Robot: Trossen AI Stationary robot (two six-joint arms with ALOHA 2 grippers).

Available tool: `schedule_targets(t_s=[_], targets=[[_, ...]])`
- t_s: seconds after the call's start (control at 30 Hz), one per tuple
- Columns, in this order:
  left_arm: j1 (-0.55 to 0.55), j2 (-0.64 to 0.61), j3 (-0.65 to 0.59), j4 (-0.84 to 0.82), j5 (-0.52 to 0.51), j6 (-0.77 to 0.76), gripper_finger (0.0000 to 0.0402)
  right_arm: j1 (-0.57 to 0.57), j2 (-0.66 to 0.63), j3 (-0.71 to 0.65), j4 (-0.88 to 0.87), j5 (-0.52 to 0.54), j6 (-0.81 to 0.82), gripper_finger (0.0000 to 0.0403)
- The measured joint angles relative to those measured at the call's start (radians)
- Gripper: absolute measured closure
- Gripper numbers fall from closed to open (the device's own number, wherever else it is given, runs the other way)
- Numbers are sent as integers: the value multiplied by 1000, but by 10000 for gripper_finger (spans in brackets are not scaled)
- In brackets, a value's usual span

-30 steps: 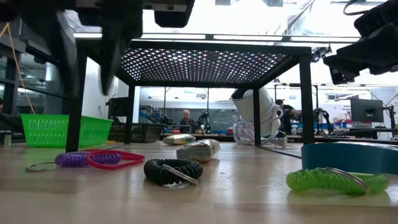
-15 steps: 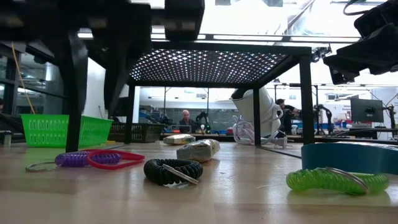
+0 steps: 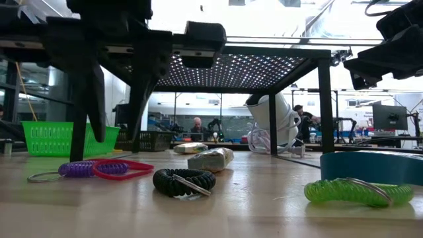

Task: Pick & Place Office Desk Supplies
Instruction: Put the red rubber band into the white bin

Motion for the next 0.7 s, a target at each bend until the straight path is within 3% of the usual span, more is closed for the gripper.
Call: schedule_targets(t_s=[0.7], targets=[[-8,22,0,4,37,38,309,0,0,0,0,0,0,277]])
